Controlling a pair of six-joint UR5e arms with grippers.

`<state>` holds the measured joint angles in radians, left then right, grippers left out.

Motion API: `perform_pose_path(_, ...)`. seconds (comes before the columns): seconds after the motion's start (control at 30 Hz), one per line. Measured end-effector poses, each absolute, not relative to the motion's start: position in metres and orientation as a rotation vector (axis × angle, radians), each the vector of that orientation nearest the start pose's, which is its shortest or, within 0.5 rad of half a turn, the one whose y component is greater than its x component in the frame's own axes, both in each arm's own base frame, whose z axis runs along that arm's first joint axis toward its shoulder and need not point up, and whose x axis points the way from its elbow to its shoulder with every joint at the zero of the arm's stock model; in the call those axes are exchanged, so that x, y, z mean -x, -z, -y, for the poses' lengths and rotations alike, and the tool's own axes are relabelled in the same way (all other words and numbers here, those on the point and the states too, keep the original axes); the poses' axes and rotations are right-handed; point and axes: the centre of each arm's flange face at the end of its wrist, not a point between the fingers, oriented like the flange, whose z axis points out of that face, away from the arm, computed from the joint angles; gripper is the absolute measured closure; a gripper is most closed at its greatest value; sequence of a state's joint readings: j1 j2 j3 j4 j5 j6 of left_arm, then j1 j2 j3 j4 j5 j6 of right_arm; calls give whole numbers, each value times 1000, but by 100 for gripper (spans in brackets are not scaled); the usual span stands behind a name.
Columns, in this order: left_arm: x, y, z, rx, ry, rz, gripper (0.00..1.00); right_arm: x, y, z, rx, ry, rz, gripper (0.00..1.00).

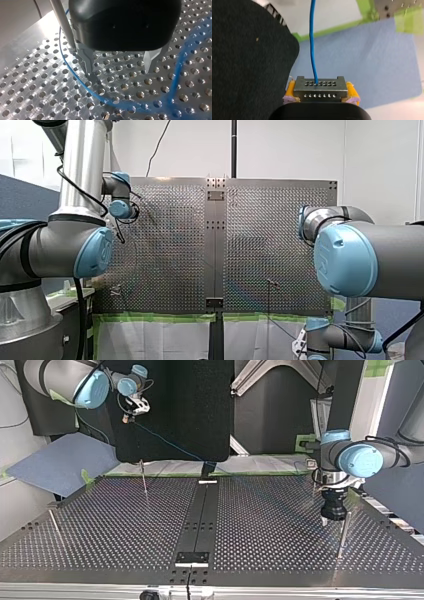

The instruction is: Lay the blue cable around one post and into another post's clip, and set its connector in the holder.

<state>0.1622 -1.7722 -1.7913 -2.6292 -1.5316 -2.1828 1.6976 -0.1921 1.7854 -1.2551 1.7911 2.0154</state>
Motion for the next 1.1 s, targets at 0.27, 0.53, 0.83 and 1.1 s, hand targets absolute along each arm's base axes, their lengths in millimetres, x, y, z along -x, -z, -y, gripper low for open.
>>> perform_pose_path(0.27,-566,-328,46,537,390,-1394,0,-136,306,434,-1053,-1105,1867,100)
perform_pose_path(0.53,-563,-326,41,570,335,-1400,0,-107,335,415,-1041,-992,1907,100)
perform_pose_path(0.83,-563,-325,46,546,350,-1414,0,-75,343,413,-988,-927,1930,100)
perform_pose_path(1.1,-566,-330,65,505,466,-1395,0,-71,343,415,-999,-925,1920,100)
